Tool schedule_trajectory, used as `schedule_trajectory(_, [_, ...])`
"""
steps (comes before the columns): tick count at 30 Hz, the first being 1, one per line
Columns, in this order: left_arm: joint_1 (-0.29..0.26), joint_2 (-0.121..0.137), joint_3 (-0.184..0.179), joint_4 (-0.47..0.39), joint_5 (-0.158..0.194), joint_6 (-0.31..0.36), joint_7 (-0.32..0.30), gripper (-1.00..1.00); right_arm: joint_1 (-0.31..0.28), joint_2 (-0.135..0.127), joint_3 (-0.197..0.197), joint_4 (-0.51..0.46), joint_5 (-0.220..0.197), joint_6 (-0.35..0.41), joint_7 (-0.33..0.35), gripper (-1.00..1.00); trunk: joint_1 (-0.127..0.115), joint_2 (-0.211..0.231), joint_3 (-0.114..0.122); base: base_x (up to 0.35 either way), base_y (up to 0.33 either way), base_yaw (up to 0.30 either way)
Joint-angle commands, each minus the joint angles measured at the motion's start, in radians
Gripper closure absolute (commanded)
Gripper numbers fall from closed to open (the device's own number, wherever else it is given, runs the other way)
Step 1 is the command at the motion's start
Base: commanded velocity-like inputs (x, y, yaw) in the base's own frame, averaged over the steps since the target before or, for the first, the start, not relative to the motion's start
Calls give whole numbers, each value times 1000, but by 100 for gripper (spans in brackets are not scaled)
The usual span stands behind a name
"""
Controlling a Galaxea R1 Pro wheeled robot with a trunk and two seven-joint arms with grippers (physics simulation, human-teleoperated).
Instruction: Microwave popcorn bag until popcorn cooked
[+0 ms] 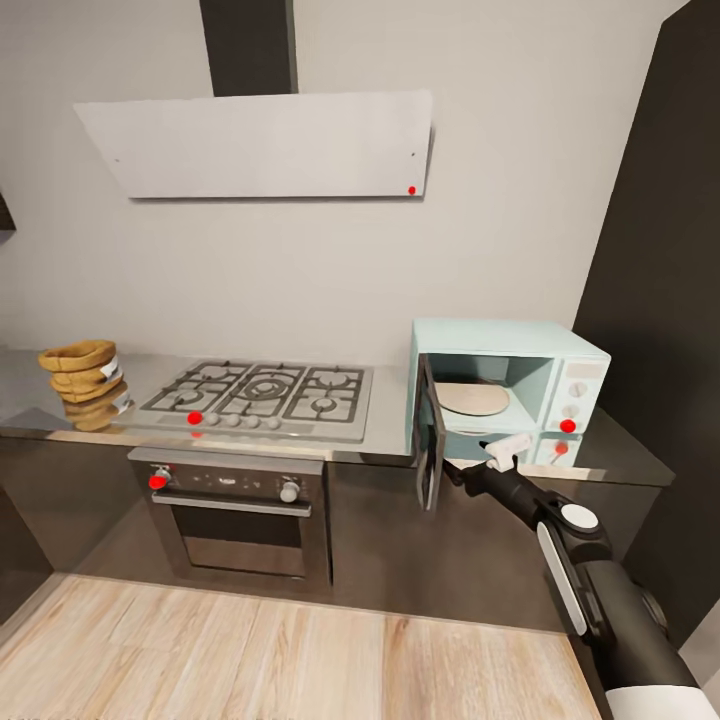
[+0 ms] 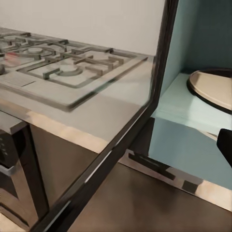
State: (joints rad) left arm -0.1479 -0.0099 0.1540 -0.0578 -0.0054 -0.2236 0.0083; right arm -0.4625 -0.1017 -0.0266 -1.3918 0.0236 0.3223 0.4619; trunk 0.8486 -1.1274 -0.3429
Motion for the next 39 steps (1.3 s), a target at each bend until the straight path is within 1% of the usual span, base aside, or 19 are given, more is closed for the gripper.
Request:
schedule_trajectory(1, [-1, -1, 4, 1, -1, -3, 1, -100, 0, 1, 13, -1, -2, 7, 9, -100, 0, -1, -1, 0, 0, 5])
schedule_trajectory(9, [-1, -1, 4, 1, -1, -3, 1, -100, 0, 1, 12, -3, -2, 7, 9, -100, 0, -1, -3, 0, 0, 88])
schedule_trajectory(22, [-1, -1, 3, 1, -1, -3, 1, -100, 0, 1, 11, -1, -2, 6, 9, -100, 0, -1, -3, 0, -1, 4])
schedule_trajectory(28, [-1, -1, 4, 1, -1, -3, 1, -100, -1, 1, 11, -1, -2, 5, 8, -100, 0, -1, -3, 0, -151, 0])
schedule_trajectory(35, [-1, -1, 4, 1, -1, -3, 1, -100, -1, 0, 9, 6, -2, 4, 1, -100, 0, -1, -3, 0, -17, 0])
schedule_trajectory(38, [-1, -1, 4, 1, -1, -3, 1, -100, -2, 0, 4, 10, -1, 1, -2, -100, 0, -1, -3, 0, 0, 0])
schedule_trajectory(39, [-1, -1, 4, 1, -1, -3, 1, -100, -2, -1, -5, 11, -2, 0, -3, -100, 0, -1, -3, 0, 0, 0])
